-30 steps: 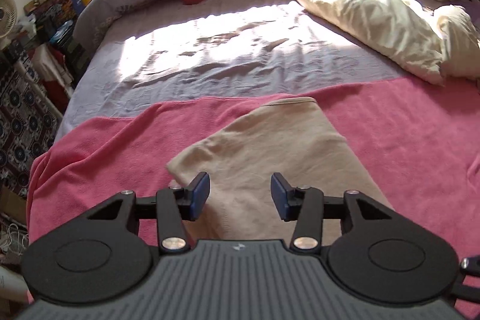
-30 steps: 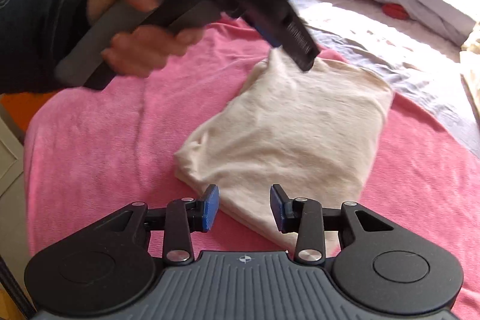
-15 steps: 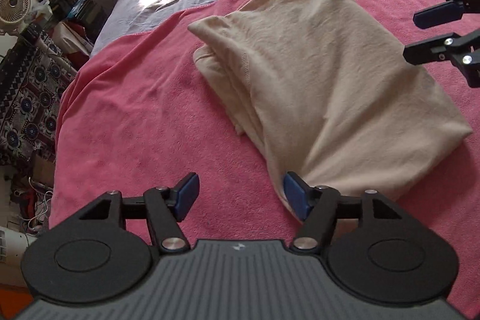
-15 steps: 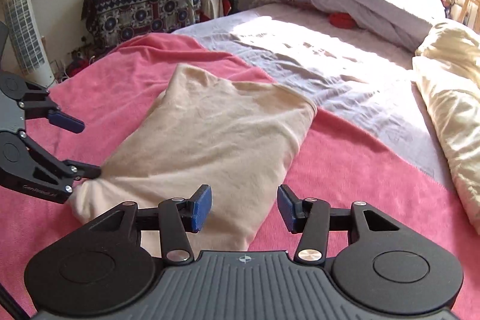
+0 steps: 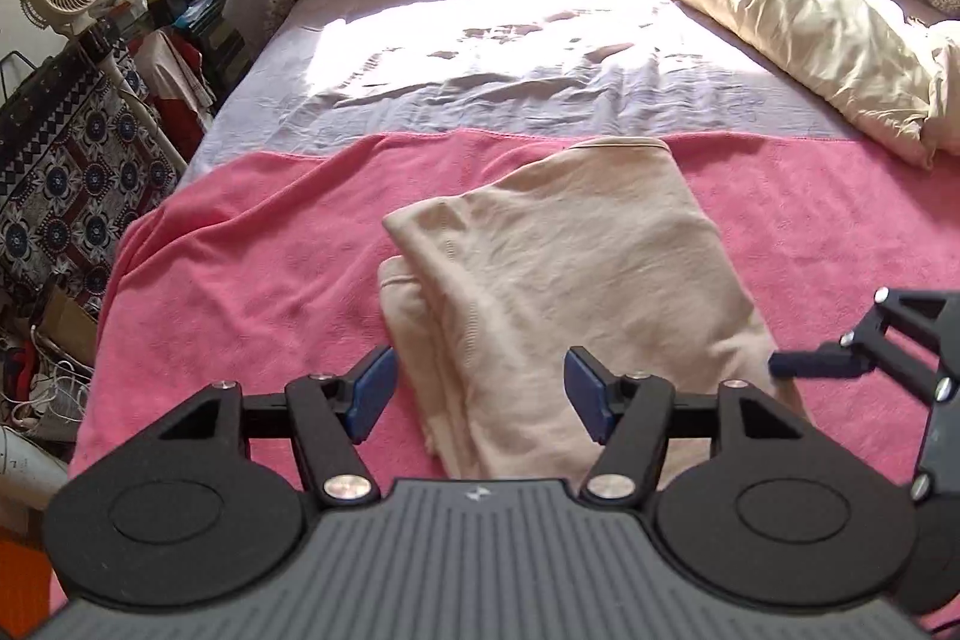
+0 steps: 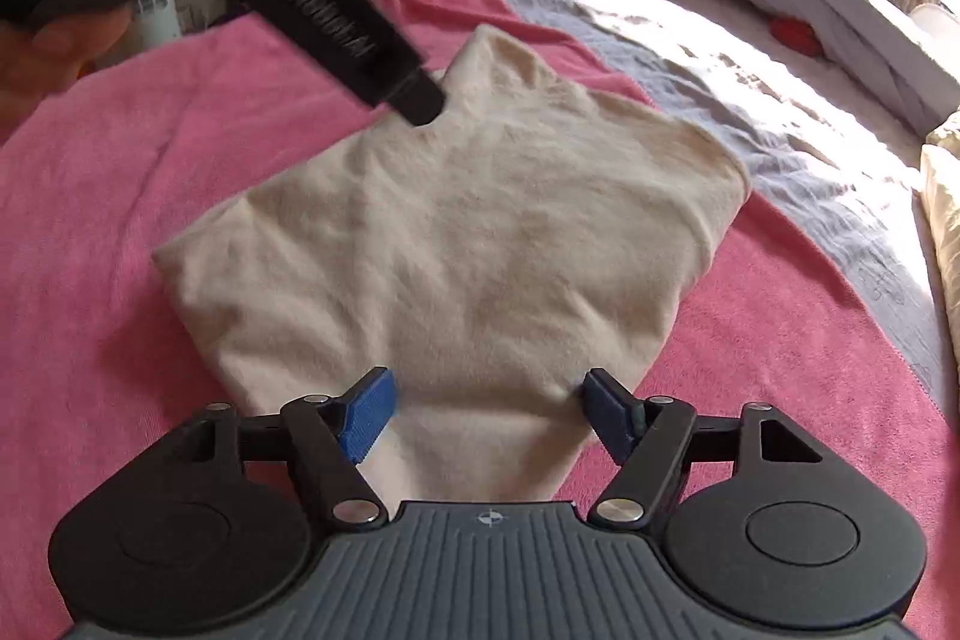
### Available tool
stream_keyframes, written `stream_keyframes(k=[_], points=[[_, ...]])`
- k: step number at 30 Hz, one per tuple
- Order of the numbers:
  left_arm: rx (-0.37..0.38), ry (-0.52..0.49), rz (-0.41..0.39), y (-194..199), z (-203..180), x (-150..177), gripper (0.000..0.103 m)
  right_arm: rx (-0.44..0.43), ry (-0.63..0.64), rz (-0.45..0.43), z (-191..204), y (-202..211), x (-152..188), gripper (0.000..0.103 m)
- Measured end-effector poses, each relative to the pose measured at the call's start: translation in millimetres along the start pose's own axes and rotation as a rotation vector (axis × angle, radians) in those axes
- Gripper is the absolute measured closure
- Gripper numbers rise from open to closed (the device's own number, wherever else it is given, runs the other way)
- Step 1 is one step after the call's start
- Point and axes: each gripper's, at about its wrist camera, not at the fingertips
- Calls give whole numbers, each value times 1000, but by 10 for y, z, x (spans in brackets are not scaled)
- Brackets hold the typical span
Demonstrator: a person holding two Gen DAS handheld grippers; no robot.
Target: Fold clothes
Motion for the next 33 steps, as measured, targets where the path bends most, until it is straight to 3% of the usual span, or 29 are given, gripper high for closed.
stream_keyframes(k=[2,4,8,21,27,33], points=[[26,22,108,-293,-116,-53,39,9,-9,-35,10,20,52,31],[15,23,167,-467,-209,-44,38,17,-63,-5,-19,36,18,28],[-16,14,172,-461,-283,-31,35,20,-148,21,-51,81,98,25],[35,130,253,-392,-88,236,28,35,-274,94,-101,281,271,20],[56,196,277,-326,-6,420,27,102,-239,66,-214,425,171,20],[74,263,287,-260,87,577,25,127,-163,23,-362,331,-152,19]])
Point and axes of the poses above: each gripper's, at about its wrist camera, not at the fingertips, and y roughly against the way its jaws point, z to its left, x to its underside, and after that the axes turned 7 degrees about -y, right-handed
